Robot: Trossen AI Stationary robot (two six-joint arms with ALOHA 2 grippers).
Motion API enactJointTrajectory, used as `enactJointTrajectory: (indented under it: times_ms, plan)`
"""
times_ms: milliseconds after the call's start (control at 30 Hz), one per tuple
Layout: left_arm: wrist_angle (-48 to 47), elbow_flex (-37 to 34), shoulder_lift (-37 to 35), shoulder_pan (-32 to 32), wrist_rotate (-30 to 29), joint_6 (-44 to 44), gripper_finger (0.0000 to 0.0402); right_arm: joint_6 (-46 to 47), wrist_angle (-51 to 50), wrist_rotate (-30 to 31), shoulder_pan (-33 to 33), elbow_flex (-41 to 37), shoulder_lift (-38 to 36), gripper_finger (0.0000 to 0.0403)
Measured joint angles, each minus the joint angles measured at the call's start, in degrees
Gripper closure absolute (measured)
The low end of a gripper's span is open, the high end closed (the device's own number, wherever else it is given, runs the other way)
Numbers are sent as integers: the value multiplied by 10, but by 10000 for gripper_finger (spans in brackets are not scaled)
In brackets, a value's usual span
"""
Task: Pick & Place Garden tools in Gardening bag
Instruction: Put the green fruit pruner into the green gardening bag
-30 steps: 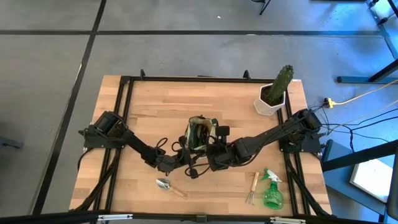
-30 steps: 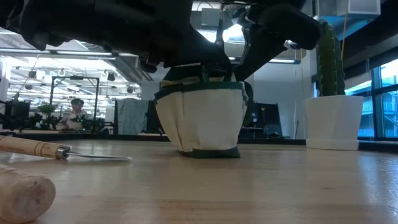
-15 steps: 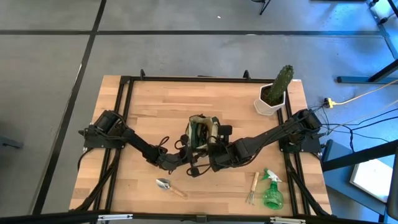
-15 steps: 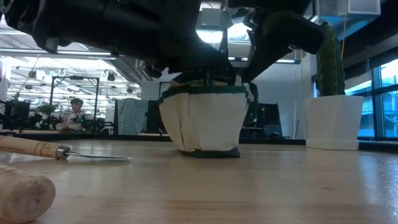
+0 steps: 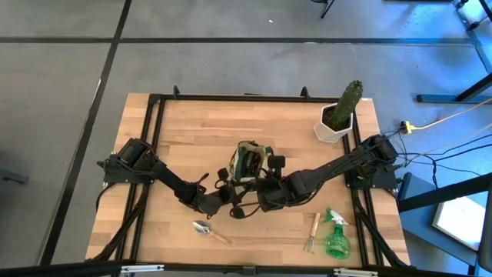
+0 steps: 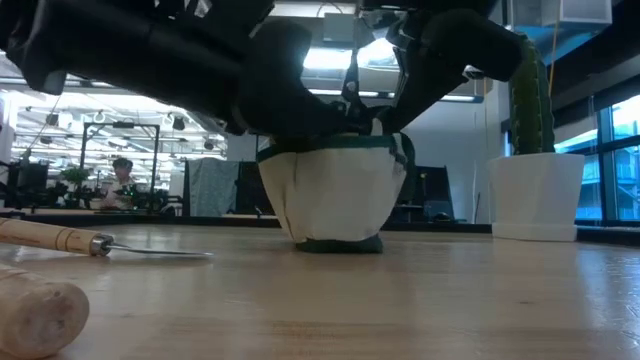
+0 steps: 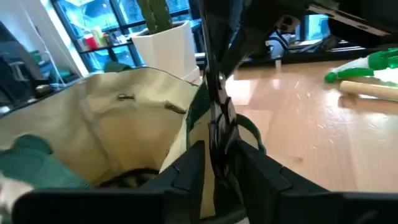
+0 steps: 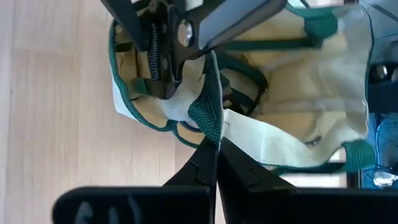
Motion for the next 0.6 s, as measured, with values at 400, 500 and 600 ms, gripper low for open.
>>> enactJointTrajectory:
  times_ms: [400,500,600]
  plan:
    - [91,2,-1,-28,-65,83,267,3,10,14,-1,0,0,344]
    - [110,2,-2,-33,-72,98,265,3,14,15,-1,0,0,316]
    - [111,2,-3,-36,-76,102,265,3,18,18,-1,0,0,284]
